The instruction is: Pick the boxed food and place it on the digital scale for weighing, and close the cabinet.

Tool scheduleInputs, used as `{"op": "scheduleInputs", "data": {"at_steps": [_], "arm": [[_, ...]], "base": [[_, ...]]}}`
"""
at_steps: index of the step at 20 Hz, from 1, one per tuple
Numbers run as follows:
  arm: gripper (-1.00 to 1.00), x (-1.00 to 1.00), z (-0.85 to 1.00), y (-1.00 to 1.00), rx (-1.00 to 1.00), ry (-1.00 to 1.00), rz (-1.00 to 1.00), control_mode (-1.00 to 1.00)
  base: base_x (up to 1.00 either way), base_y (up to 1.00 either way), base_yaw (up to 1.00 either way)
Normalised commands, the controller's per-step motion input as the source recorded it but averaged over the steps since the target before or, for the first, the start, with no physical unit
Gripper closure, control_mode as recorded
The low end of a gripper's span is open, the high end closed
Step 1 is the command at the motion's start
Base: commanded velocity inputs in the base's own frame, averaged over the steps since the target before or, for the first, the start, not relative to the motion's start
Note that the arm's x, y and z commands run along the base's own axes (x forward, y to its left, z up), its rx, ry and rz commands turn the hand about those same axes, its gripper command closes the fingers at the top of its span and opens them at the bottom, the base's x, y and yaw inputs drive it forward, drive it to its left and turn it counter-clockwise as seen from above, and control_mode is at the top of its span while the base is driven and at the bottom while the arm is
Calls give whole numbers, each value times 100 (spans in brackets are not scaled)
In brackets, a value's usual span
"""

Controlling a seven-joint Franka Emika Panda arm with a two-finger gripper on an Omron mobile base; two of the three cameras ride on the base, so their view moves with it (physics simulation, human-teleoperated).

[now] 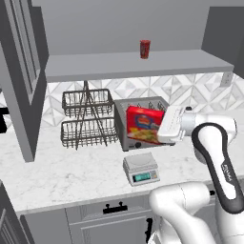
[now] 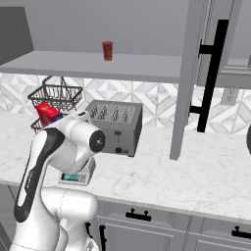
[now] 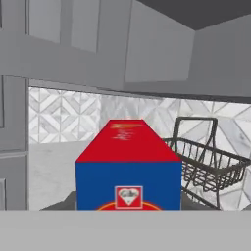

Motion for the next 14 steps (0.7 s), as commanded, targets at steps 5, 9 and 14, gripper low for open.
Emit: {"op": "scheduleInputs", "data": {"at_steps": [5, 9, 14], "arm": [[100, 19, -40, -29, 1, 11, 11, -100], [100, 30, -43, -14, 0, 28, 22, -100], [100, 13, -70, -25, 0, 1, 20, -100]], "base": [[0, 0, 0], [0, 0, 0], [0, 0, 0]]}}
